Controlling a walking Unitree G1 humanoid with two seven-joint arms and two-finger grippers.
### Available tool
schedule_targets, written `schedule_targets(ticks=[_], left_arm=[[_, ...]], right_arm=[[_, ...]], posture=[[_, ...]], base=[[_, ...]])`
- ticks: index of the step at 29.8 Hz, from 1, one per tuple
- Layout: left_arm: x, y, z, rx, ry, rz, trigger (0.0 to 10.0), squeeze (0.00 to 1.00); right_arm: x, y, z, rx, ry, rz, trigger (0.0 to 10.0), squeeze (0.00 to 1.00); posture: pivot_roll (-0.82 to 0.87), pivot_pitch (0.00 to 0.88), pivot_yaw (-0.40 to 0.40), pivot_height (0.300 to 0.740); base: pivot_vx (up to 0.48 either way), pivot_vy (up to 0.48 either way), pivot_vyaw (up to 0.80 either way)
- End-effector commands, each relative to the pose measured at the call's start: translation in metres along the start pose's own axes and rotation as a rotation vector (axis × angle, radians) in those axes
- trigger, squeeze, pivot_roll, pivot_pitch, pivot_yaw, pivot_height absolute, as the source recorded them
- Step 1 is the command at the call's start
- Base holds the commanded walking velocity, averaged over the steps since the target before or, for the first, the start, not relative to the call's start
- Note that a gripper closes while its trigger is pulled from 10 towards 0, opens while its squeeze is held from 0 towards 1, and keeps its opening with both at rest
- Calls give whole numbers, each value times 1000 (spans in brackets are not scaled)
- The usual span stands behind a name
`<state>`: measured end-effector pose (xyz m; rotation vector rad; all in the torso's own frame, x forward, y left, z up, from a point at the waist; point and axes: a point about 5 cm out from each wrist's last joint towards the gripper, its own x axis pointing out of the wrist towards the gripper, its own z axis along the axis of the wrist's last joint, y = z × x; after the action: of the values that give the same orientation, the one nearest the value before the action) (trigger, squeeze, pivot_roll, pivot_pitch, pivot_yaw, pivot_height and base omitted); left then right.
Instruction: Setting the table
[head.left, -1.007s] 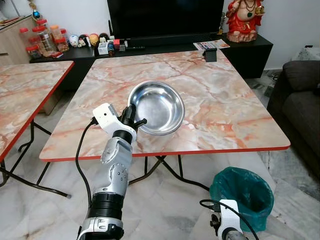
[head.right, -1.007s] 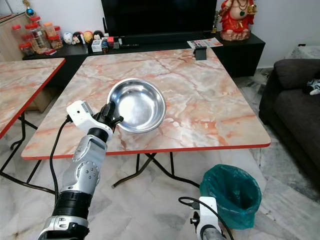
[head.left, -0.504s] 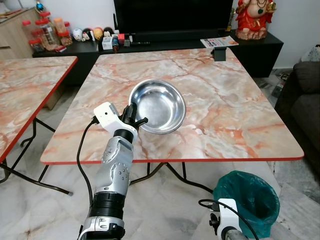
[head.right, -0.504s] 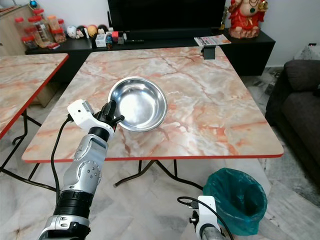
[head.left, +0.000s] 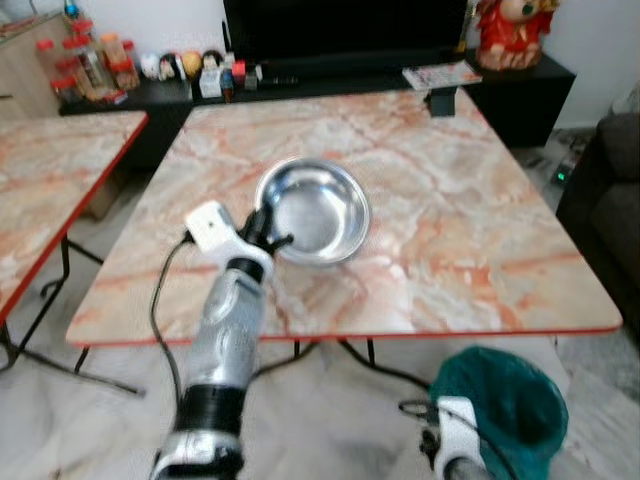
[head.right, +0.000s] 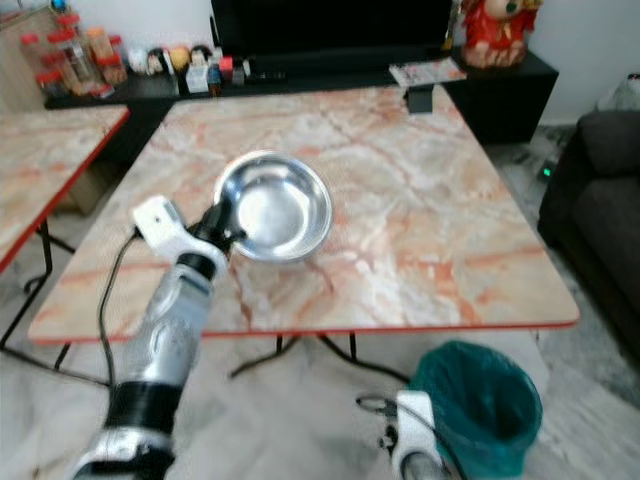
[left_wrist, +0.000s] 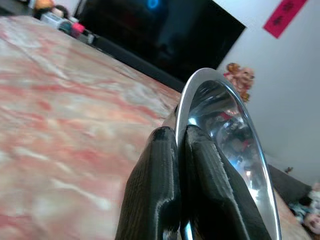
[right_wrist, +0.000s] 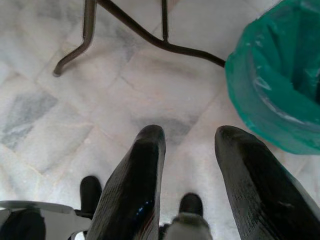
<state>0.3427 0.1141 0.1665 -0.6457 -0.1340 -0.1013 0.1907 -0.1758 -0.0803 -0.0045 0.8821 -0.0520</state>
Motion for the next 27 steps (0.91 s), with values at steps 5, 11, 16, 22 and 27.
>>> schedule_targets(ticks=[5,11,16,22,27], left_arm=[[3,-5,6,14,-16,-27,10000,0],[3,-6,6,13,-14,-28,10000,0],[3,-6,6,13,-15,-29,10000,0],[3,-4,7,18,-14,-24,10000,0],[-1,-6,-7,61,100,-75,10000,0]], right_arm=[[1,2,3,6,-8,4,10000,0],[1,2,2,7,-6,3,10000,0],[1,2,2,5,-6,3,10000,0],[1,3,3,1,-3,6,10000,0],[1,5,2,-2,1,13,10000,0]], posture=[[14,0,91,740],[12,0,93,740],[14,0,90,740],[14,0,89,740],[19,0,91,740]], base=[[299,0,0],[302,0,0],[302,0,0],[304,0,0],[113,0,0]])
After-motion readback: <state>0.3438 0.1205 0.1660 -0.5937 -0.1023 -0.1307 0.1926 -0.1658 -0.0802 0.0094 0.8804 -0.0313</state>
